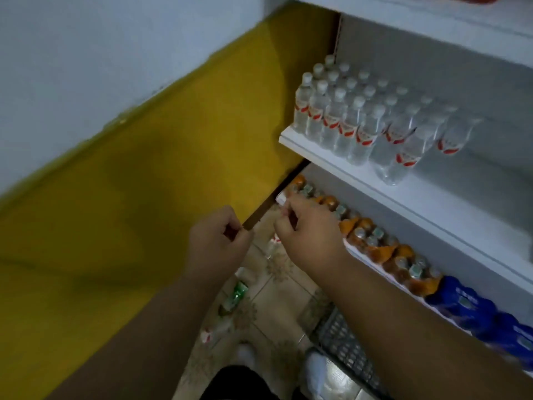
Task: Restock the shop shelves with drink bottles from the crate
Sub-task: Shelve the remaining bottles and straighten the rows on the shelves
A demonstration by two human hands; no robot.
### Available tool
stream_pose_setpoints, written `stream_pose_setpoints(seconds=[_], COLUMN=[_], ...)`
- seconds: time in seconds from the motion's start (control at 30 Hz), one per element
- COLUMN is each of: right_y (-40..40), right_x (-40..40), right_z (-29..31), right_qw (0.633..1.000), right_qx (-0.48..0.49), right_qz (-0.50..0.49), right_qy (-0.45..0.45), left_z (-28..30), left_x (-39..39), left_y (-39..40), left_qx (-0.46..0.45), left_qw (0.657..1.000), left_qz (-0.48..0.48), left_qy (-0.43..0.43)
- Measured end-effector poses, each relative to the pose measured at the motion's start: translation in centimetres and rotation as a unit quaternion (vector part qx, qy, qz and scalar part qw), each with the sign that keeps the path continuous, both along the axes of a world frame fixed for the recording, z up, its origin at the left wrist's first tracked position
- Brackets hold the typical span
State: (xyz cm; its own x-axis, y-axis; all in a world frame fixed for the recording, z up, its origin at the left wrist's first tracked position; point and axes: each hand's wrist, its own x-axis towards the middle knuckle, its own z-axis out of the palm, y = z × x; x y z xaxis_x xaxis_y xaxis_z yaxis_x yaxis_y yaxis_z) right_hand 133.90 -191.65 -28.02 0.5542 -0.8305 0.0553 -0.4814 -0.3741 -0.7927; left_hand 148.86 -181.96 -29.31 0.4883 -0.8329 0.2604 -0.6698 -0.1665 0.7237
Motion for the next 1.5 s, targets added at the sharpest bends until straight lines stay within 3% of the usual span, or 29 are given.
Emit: stream_pose_setpoints(seconds=[0.2,0.53,0.63,0.73,0.97,1.1,1.17,1.5], right_y=[3.0,11.7,13.3,14.9,14.6,13.2,13.1,13.4], right_x=[6.3,16.1,16.3,15.8,14.3,14.8,15.5,14.4], right_z=[-12.4,-49.3,-57.2,-63.5,-70.9,-73.5,-74.0,-73.5], right_qw=[0.996,0.973,0.968,0.963,0.96,0.955,0.954,0.952], right_qx=[0.073,0.209,0.221,0.224,0.183,0.162,0.171,0.219], right_qz=[0.001,-0.039,-0.019,-0.001,0.048,0.074,0.073,0.053], right_qy=[0.05,0.089,0.117,0.152,0.205,0.235,0.233,0.209], left_z=[-13.4,-48.6,-56.3,-63.3,-75.2,-79.3,-80.1,-80.4], left_x=[5.6,9.4,9.9,10.6,13.6,14.1,15.0,15.3], left_y=[3.3,10.7,12.5,13.3,12.0,11.0,10.9,10.0], left_qx=[0.111,0.257,0.285,0.351,0.535,0.576,0.585,0.622], left_qw=[0.988,0.956,0.944,0.928,0.842,0.814,0.805,0.78], left_qz=[0.086,0.089,0.123,0.094,0.072,0.054,0.051,0.039], left_qy=[0.066,0.106,0.113,0.081,-0.02,-0.054,-0.085,-0.053])
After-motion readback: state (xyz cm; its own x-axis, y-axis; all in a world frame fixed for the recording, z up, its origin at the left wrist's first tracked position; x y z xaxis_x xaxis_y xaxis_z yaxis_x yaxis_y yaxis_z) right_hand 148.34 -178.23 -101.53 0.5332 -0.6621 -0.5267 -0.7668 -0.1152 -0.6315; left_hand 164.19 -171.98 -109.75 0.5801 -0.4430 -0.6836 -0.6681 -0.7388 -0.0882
